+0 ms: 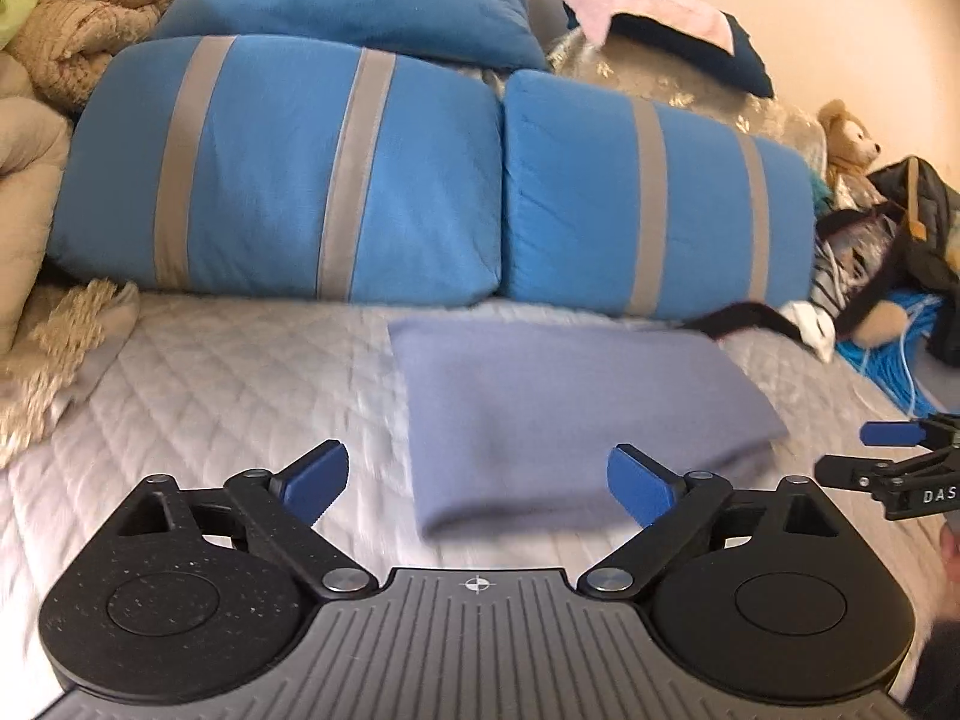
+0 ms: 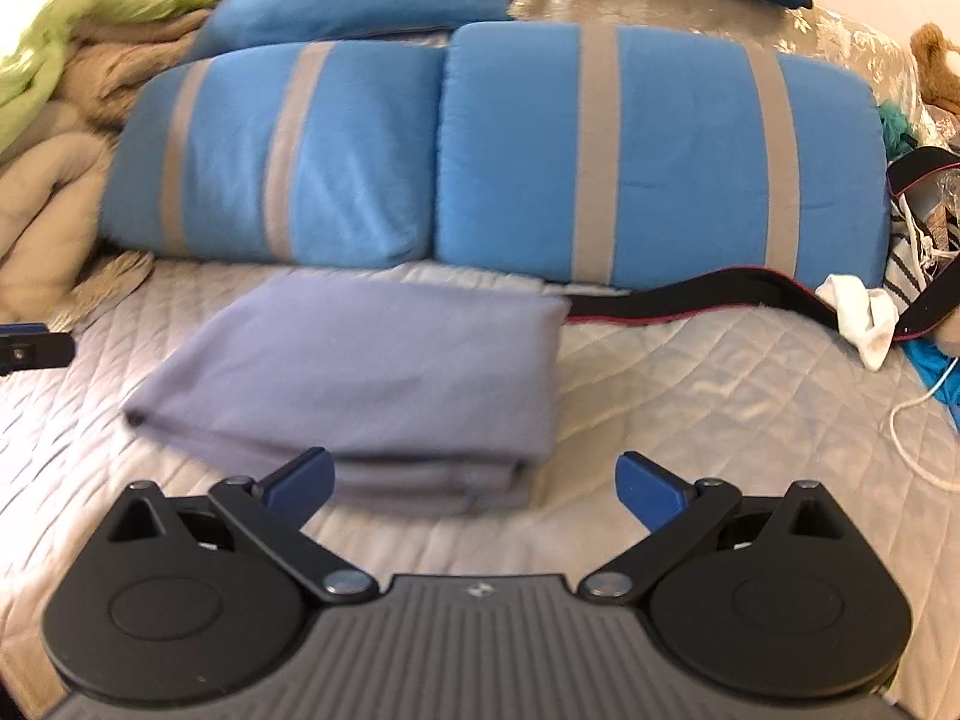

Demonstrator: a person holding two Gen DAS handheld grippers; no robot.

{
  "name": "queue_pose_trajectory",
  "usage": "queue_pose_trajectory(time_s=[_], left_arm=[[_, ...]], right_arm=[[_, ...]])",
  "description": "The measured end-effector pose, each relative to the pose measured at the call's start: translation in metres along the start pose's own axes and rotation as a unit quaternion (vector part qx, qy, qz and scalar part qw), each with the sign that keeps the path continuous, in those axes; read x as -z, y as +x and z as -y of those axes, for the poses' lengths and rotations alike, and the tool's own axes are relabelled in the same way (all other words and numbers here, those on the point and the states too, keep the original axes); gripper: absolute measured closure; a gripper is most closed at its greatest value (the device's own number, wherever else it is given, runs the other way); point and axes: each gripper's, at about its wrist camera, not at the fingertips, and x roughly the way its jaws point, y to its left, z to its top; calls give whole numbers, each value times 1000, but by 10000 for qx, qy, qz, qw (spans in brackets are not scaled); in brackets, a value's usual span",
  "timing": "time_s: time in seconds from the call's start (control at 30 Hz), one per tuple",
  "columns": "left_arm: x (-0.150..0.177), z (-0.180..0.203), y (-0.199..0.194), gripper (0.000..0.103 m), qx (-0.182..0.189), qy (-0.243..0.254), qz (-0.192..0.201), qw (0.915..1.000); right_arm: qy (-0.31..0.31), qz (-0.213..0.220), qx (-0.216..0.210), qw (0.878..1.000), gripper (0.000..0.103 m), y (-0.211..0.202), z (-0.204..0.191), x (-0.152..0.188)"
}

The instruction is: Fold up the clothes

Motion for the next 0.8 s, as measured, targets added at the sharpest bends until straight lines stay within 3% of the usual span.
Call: queue_pose_trajectory(time_s=[0.13, 0.23, 0.4, 0.63, 0.8], left_arm=[[34, 15, -8, 6, -113, 177, -274, 9994], [55, 21, -8, 0, -372, 172, -357, 9985], [78, 28, -3, 0, -670, 81, -406, 9969], [89, 42, -4, 0, -1089, 76, -242, 9937], [87, 51, 0, 0, -1394, -34, -327, 9897]], right_arm=[[62, 14, 52, 10000, 0, -17, -22, 32], [63, 13, 209, 9998, 0, -21, -36, 57], [251, 36, 414, 9988, 0, -17, -46, 87], [319, 552, 563, 9964, 0, -18, -50, 109], [300, 646, 555, 9959, 0, -18, -49, 111]])
